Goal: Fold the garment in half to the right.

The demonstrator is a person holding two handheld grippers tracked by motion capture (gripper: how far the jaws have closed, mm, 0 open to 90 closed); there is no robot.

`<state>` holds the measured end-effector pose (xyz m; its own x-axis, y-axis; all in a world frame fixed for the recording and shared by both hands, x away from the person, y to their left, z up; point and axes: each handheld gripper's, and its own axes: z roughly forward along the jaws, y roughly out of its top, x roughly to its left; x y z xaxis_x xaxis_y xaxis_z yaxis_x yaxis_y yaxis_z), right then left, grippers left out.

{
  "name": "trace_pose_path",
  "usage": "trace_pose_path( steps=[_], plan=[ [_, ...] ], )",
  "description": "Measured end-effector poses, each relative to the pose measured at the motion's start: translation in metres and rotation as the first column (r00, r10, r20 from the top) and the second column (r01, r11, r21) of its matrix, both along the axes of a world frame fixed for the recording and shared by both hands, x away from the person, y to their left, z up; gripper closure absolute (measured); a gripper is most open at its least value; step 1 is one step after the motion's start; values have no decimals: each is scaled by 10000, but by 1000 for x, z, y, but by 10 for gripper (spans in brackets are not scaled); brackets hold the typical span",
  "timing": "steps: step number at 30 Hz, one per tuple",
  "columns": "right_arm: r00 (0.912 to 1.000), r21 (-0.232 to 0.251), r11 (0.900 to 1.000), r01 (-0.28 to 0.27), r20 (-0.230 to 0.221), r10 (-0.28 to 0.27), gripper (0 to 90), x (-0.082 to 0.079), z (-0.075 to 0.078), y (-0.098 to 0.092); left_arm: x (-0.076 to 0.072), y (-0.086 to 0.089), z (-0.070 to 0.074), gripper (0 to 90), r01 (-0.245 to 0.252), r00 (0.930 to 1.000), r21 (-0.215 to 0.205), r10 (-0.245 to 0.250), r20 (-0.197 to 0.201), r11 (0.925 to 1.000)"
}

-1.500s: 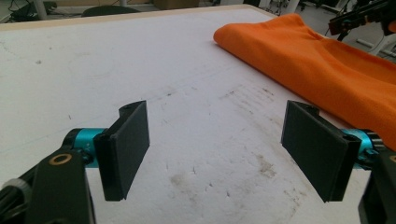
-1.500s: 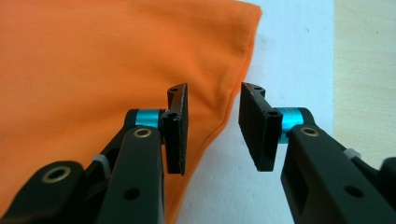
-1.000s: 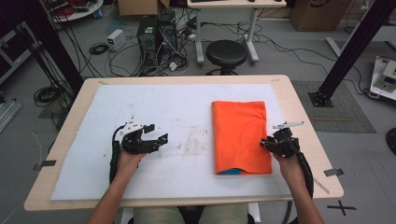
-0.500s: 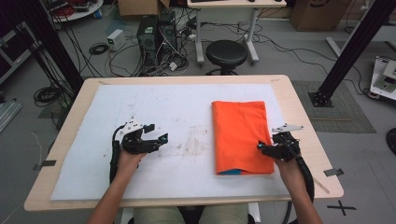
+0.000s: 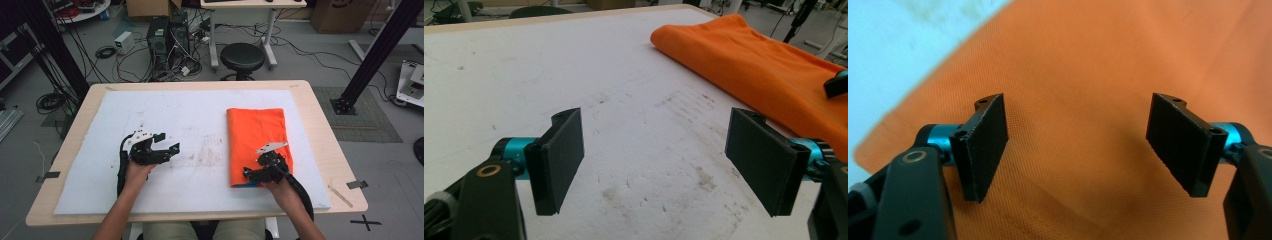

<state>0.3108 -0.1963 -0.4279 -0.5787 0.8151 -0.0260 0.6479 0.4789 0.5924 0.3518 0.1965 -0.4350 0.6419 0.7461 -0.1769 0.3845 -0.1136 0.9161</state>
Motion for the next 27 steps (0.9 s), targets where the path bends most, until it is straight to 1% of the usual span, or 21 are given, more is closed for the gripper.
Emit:
trace_pose_path(
  steps=[1, 3, 6, 7, 9, 10, 11, 13, 14, 15, 16, 17, 21, 23, 24, 25, 27],
  plan=[
    [10000, -14, 10000, 15, -49, -15, 250, 0, -4, 1, 0, 0, 0, 236, -5, 10000, -8, 5, -1, 10000],
    [10000, 208, 9998, 64, 62, -66, 250, -1, -5, 0, 0, 0, 1, 236, -12, 10000, -14, 12, 10, 10000],
    [9992, 751, 9971, 157, 359, -184, 249, -5, 5, -9, 0, 0, 0, 236, -9, 10000, 2, 9, -28, 10000],
    [9977, 1032, 9943, 284, 578, -345, 250, -8, 11, -15, 1, 0, 0, 236, 4, 10000, 16, -4, -35, 10000],
    [9941, 1245, 9909, 519, 878, -632, 260, -13, 19, -26, 0, -1, -1, 236, 2, 10000, 16, -2, -40, 10000],
    [9916, 1211, 9903, 681, 1017, -806, 264, -15, 22, -33, 0, -1, -1, 236, -9, 10000, 3, 9, -35, 10000],
    [9893, 1072, 9904, 869, 1073, -984, 265, -15, 23, -40, 0, -1, 0, 236, 7, 10000, 6, -7, -26, 10000],
    [9840, 610, 9893, 1328, 1111, -1390, 274, -17, 21, -52, 0, -2, 0, 236, 6, 10000, -9, -6, -16, 10000],
    [9807, 363, 9868, 1578, 1110, -1609, 283, -17, 19, -57, 0, -2, 0, 236, 22, 10000, 4, -22, -3, 10000],
    [9787, 178, 9848, 1728, 1093, -1737, 311, -18, 16, -62, 0, -2, 0, 236, 14, 10000, 1, -14, -10, 10000],
    [9787, -39, 9834, 1813, 987, -1800, 339, -18, 13, -66, 0, -2, 0, 236, 23, 10000, 14, -23, -8, 10000],
    [9769, -278, 9805, 1947, 958, -1912, 339, -19, 9, -69, 1, -2, 0, 236, 34, 10000, 21, -34, -8, 10000],
    [9707, -788, 9684, 2367, 622, -2322, 341, -19, -6, -80, 1, -2, 0, 236, 33, 10000, 4, -33, -15, 10000],
    [9679, -539, 9670, 2490, 500, -2464, 342, -21, -8, -86, 1, -2, 0, 236, 12, 10000, -13, -12, -19, 10000],
    [9658, -449, 9657, 2559, 555, -2533, 341, -22, -6, -88, 2, -1, 0, 236, -8, 10000, -2, 8, -31, 10000],
    [9635, -261, 9648, 2616, 653, -2595, 340, -23, -3, -90, 2, -1, 0, 236, -5, 10000, 1, 5, -41, 10000],
    [9625, 139, 9665, 2562, 885, -2564, 310, -23, 6, -92, 2, 0, 0, 236, 9, 10000, -11, -9, -39, 10000]
  ],
)
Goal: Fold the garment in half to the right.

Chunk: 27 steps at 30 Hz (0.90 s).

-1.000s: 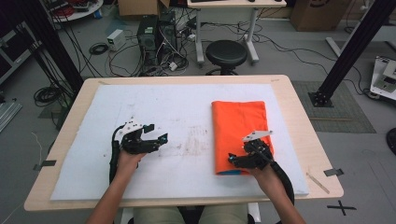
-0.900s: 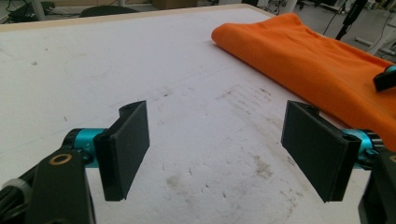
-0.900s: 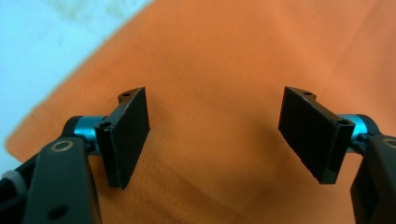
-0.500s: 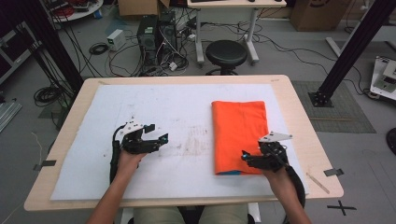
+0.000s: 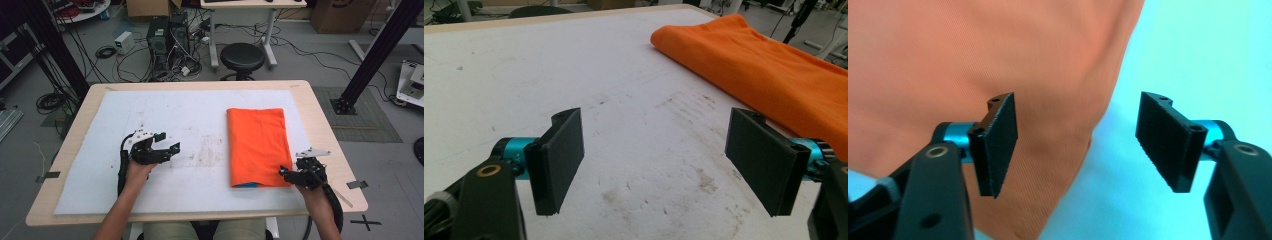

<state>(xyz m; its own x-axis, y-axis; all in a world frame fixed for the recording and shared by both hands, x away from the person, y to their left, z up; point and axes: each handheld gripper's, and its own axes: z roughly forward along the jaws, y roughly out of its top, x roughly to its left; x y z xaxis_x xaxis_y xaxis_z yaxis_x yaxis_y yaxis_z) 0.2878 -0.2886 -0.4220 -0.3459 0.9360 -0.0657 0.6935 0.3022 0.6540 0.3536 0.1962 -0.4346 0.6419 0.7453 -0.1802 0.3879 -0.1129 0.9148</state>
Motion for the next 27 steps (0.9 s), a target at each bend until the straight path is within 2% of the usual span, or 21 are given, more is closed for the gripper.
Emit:
trace_pose_path(
  steps=[6, 12, 16, 22, 27],
  plan=[
    [9968, 692, 9974, -212, 780, 158, 236, 14, 22, 8, 0, 5, 8, 236, 32, 9993, -56, -30, 370, 10000],
    [9876, 1325, 9895, -585, 1522, 380, 216, 32, 28, 19, 1, 12, 13, 226, 2, 9976, -307, 19, 689, 9995],
    [9768, 1417, 9862, -858, 2069, 553, 215, 35, 29, 25, -1, 13, 13, 220, 32, 9973, -228, -16, 736, 9997],
    [9660, 1532, 9829, -1024, 2512, 615, 215, 35, 32, 26, -3, 16, 16, 220, -12, 9962, -314, 39, 875, 9995],
    [9647, 1508, 9836, -991, 2568, 578, 215, 33, 31, 27, -7, 18, 18, 221, 27, 9953, -272, 0, 972, 9996]
  ],
)
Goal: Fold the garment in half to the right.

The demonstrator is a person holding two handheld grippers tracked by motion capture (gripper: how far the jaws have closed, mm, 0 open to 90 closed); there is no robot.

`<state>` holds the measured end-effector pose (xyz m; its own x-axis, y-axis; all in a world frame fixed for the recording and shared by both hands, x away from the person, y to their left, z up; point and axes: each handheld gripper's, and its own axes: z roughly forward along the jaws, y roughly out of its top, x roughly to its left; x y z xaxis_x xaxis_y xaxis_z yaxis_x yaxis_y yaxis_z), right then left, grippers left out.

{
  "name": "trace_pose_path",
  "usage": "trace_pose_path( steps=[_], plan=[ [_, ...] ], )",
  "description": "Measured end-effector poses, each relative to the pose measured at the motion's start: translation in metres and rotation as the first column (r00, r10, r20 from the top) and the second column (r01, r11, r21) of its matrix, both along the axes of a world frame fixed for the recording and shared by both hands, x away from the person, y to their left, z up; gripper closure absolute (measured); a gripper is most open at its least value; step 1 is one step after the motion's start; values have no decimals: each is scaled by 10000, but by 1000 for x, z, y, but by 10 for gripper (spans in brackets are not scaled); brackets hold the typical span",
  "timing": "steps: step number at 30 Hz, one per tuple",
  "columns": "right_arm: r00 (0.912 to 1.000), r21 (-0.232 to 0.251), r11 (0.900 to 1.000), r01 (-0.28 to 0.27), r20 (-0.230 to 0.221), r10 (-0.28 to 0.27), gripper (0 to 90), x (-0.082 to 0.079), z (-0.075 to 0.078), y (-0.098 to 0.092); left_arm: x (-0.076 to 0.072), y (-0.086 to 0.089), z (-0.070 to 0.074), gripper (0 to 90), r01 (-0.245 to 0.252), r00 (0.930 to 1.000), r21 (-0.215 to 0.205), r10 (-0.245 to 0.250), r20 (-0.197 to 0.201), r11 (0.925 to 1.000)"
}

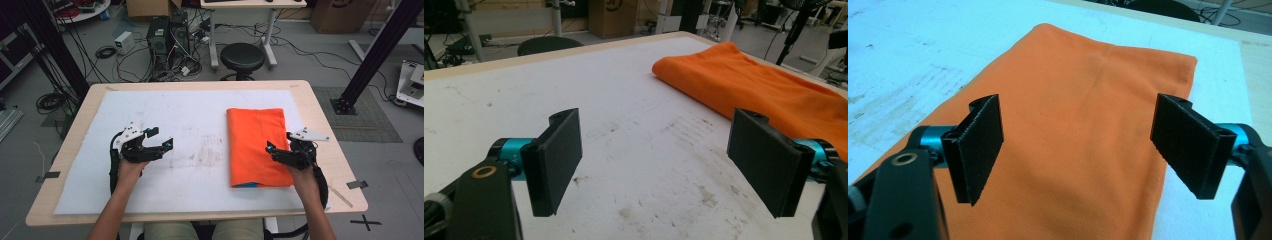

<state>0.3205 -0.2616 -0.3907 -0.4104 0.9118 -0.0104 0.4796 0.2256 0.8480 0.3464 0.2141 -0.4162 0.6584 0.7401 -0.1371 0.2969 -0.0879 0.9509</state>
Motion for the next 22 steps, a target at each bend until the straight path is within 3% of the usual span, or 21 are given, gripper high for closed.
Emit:
trace_pose_path(
  steps=[22],
  plan=[
    [9993, 155, 9998, -117, 348, 112, 215, -3, 3, 3, -2, 1, 1, 221, 25, 10000, -13, -25, -57, 10000]
  ],
)
